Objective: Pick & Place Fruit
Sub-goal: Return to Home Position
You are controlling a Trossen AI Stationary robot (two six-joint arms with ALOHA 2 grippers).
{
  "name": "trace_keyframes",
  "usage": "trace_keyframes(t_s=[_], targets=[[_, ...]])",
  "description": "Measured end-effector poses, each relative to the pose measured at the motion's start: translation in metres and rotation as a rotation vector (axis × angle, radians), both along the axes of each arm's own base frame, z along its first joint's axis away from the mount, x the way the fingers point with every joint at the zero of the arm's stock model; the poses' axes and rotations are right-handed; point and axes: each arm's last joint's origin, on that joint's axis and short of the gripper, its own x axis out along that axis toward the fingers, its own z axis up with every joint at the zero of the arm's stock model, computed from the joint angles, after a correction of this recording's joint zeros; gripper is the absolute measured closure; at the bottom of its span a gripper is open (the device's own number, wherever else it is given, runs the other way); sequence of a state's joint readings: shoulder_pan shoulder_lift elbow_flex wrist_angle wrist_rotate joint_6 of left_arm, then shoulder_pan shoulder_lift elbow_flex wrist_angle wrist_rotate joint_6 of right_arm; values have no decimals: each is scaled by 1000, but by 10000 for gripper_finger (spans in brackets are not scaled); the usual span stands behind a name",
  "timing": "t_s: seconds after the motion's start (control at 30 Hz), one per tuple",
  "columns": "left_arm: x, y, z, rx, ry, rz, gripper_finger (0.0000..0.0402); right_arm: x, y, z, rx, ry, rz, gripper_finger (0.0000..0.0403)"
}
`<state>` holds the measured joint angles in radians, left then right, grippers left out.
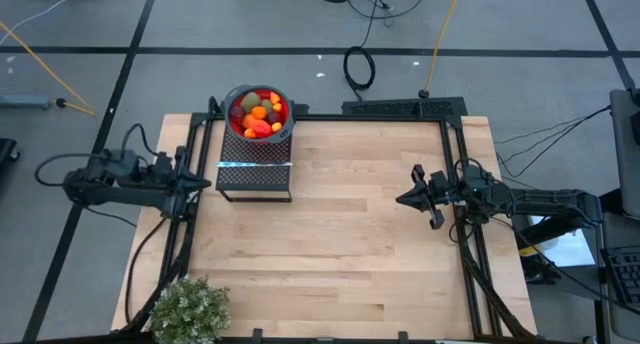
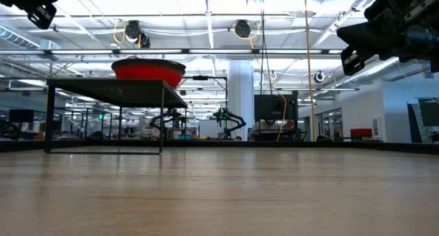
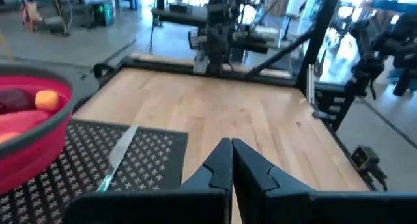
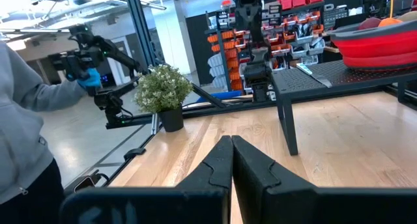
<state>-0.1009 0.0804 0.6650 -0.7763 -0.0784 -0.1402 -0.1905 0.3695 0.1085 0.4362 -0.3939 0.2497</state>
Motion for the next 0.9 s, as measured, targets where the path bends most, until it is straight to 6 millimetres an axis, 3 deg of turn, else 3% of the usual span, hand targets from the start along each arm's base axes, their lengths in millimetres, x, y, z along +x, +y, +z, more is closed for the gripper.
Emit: trace_keyframes(t_s=[0.3,0.53,0.9], targets=[[3,-1,-13,17,-91,-28,396,0,0,0,-4,-1,0,403],[30,-4,-35,31,-174,-39,396,0,0,1,-9,-9,-1,403],[52,-9,-72,-18,-164,-140,396,0,0,1,-9,-9,-1,403]])
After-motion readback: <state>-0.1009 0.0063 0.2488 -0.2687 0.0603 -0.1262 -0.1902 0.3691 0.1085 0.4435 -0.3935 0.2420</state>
